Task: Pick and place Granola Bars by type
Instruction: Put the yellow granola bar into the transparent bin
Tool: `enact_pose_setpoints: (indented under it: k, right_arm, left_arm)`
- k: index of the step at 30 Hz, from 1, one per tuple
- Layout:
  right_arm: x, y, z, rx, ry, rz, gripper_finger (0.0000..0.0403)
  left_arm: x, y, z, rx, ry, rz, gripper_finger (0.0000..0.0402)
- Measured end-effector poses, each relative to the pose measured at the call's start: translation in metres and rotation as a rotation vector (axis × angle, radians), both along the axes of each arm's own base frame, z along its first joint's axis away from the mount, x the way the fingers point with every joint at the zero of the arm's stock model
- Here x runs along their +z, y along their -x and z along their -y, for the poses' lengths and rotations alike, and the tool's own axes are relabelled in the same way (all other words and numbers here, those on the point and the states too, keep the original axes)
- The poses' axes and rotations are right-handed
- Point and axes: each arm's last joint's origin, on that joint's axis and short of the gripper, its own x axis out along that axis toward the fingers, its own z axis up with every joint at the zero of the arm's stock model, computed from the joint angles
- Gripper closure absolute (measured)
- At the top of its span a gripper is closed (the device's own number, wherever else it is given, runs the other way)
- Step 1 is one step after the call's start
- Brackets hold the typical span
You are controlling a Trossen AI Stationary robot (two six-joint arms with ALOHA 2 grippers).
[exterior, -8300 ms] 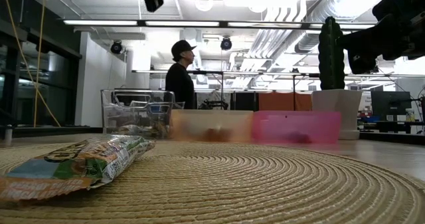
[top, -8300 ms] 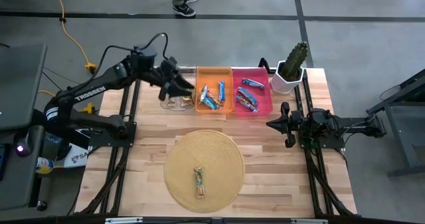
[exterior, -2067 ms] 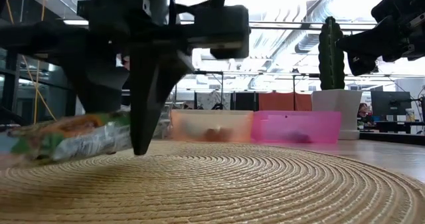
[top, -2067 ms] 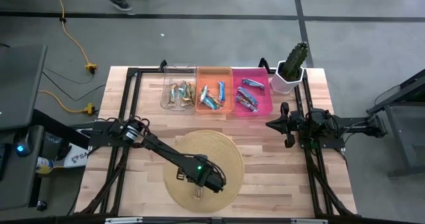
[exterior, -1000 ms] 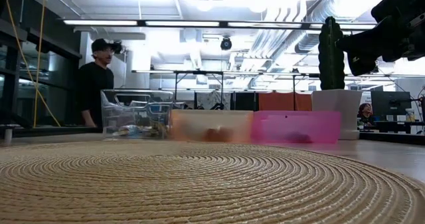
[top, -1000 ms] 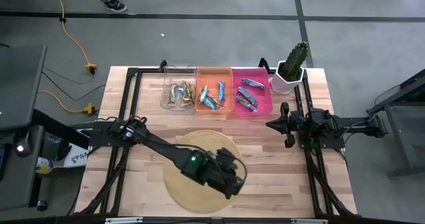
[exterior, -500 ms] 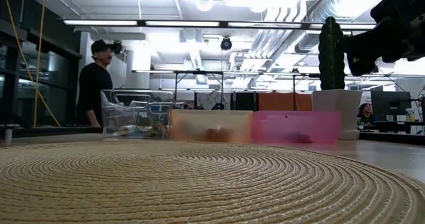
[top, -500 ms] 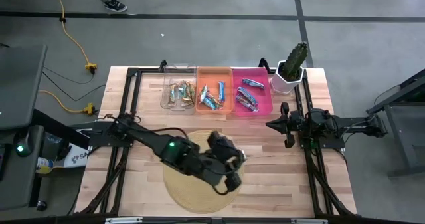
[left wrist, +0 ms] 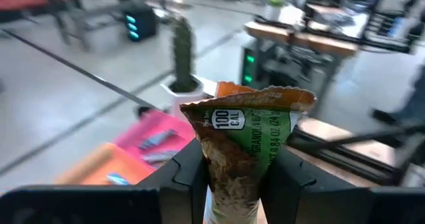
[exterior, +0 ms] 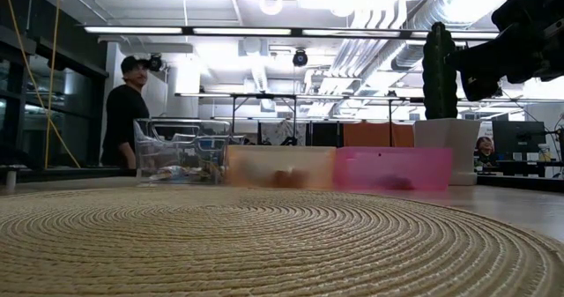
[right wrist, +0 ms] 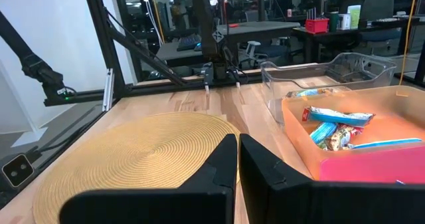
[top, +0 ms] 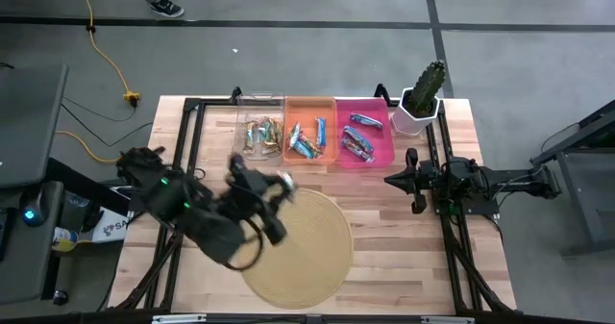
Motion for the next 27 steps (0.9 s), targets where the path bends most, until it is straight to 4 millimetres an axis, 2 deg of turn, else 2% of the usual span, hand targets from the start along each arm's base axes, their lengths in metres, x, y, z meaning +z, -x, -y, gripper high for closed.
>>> enact_pose_setpoints:
  k: [3, 7, 16, 22, 27]
  right_arm:
    - [0.000, 0.000, 0.000, 0.000, 0.000, 0.000, 0.0402]
    - [0.000, 0.000, 0.000, -0.002, 0.000, 0.000, 0.0402]
    - [0.000, 0.000, 0.000, -0.002, 0.000, 0.000, 0.0402]
    - [0.000, 0.000, 0.000, -0.001, 0.000, 0.000, 0.0402]
    - [0.000, 0.000, 0.000, -0.001, 0.000, 0.000, 0.0402]
  left_arm:
    - [0.011, 0.018, -0.018, 0.060, -0.038, 0.007, 0.0298]
    - [0.023, 0.034, -0.052, 0.178, -0.080, 0.010, 0.0298]
    - [0.039, 0.059, -0.150, 0.514, -0.076, -0.017, 0.0298]
    - [0.037, 0.068, -0.222, 0.685, 0.012, -0.098, 0.0298]
    - [0.020, 0.075, -0.290, 0.720, 0.229, -0.171, 0.0298]
